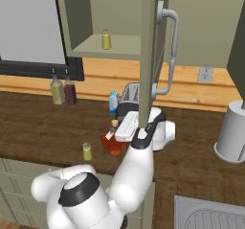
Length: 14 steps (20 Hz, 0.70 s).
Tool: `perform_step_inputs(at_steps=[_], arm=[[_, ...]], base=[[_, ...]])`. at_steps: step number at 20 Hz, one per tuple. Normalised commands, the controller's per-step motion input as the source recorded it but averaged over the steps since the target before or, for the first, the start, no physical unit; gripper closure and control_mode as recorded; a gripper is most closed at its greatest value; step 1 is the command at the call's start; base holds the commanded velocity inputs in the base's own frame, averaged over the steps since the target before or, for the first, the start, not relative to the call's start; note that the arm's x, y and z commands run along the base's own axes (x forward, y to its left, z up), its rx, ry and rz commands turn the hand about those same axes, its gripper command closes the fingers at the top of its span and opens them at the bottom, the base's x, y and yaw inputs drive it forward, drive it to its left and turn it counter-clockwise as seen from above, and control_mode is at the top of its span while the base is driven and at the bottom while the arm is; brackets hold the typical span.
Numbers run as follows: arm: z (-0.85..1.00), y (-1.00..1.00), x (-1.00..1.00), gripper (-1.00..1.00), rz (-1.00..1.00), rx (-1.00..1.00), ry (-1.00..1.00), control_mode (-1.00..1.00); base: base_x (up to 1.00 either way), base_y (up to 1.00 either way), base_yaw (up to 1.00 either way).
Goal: Put the shaker and condiment bottle from the counter next to their counterparts in the cabinet.
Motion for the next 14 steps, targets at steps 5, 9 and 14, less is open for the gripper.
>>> perform_step_inputs(at_steps=[5, 9, 14], arm=[[0.0, 0.0, 0.0, -1.0, 0.0, 0.0, 0.0, -1.0], [0.0, 0.0, 0.0, -1.0, 0.0, 0.0, 0.0, -1.0], [-0.01, 0.0, 0.0, -1.0, -0.01, -0.05, 0.0, -1.0]], base=[[0.0, 0.0, 0.0], [0.0, 0.0, 0.0], [0.0, 0.0, 0.0]])
